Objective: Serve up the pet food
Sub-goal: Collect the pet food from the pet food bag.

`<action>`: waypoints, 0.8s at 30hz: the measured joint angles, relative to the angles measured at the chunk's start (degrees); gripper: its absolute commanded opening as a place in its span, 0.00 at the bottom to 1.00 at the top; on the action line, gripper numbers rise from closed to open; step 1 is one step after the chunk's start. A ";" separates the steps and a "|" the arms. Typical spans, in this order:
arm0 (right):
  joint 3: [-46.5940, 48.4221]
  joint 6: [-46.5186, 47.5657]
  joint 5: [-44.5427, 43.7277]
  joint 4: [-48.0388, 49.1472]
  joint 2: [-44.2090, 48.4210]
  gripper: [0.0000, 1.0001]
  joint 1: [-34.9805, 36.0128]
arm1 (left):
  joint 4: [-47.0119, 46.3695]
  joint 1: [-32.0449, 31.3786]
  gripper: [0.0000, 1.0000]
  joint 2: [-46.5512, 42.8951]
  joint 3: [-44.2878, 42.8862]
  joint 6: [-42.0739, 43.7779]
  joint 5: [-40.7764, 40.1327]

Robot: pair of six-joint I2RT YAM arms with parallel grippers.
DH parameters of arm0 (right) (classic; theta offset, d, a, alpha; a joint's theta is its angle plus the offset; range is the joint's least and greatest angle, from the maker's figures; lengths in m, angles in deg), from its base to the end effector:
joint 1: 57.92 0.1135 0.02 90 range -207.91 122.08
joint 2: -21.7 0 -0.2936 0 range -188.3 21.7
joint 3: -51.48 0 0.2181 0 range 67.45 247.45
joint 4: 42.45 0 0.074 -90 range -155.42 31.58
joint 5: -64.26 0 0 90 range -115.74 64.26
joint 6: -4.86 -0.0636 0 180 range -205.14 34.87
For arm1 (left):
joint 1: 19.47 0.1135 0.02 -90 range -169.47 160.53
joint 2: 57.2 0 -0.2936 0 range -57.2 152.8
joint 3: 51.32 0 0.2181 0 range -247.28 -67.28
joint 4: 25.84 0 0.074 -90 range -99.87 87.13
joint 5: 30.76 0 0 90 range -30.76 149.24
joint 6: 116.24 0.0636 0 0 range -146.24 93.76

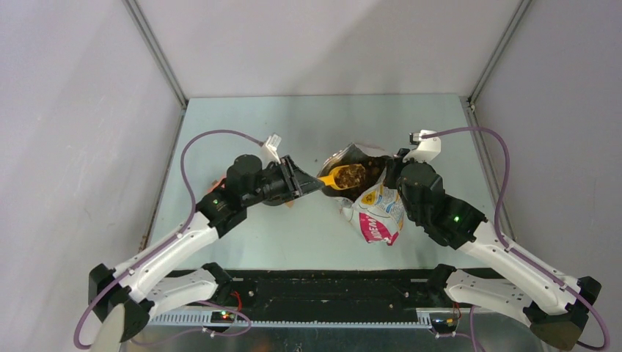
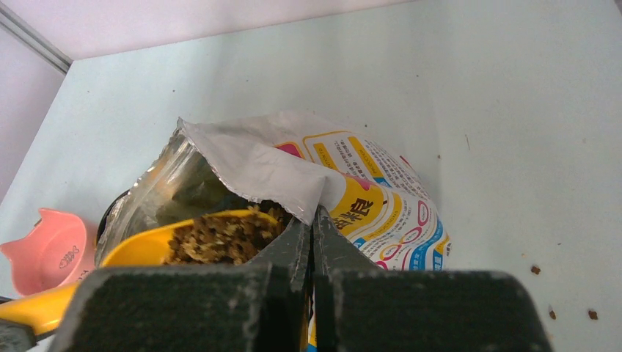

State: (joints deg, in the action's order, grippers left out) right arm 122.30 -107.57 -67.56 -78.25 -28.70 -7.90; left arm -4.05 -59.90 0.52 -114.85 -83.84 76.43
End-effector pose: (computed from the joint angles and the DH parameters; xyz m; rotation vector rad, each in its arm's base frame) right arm 0.1316 0.0910 0.3836 0.0756 1.7745 0.2424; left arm 0.1475 -0.1503 0.3467 -0.0767 2.1077 -1.4002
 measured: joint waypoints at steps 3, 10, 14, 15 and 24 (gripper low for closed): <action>-0.04 0.00 -0.17 -0.02 0.07 0.00 0.00 | 1.01 0.55 0.00 -2.16 0.00 0.02 -1.03; -0.20 0.00 -0.39 -0.04 0.28 0.00 0.04 | 0.70 1.75 0.00 -6.14 2.49 -0.46 -2.95; -0.24 0.00 -0.39 -0.09 0.39 0.00 0.04 | -2.97 2.95 0.00 -6.32 5.92 -2.43 -1.88; -0.26 -0.02 -0.39 -0.09 0.44 0.00 0.04 | -3.78 3.26 0.00 -6.27 6.67 -2.99 -1.44; -0.33 0.00 -0.59 -0.09 0.50 0.00 0.11 | -13.00 4.20 0.00 -3.30 8.00 -6.05 2.56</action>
State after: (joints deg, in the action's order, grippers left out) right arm 121.97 -107.57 -68.15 -78.34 -28.19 -7.79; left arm -17.05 -55.70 -2.79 -106.85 -89.90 78.99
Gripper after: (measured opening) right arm 0.009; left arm 0.316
